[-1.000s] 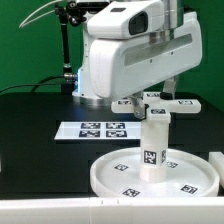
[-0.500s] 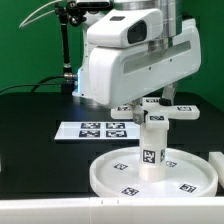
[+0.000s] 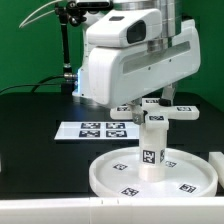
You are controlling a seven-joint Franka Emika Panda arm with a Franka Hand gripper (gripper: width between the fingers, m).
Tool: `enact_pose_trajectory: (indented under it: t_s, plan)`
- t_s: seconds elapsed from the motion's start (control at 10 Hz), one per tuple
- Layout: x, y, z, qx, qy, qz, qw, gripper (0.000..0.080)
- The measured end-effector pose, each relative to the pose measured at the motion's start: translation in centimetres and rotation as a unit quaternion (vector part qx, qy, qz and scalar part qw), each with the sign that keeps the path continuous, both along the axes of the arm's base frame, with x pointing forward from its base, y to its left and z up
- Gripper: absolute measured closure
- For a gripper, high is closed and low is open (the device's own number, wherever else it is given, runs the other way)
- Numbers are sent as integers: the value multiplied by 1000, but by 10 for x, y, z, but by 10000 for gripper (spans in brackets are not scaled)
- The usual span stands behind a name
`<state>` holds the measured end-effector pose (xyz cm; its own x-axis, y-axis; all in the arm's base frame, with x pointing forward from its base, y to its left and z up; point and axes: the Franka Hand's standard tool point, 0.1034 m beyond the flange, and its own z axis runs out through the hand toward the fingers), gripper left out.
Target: Assemble round table
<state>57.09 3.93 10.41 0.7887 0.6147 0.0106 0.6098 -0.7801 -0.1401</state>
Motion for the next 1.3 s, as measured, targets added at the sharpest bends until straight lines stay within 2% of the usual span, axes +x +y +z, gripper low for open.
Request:
enact_pose_trajectory:
  t_s: [0.8, 1.2, 1.3]
  plan:
    - [0, 0, 0, -1, 2, -14, 1000, 350]
    - [0, -1, 0, -2, 15, -177, 984, 350]
    - [1, -1, -1, 1, 18, -232, 973, 350]
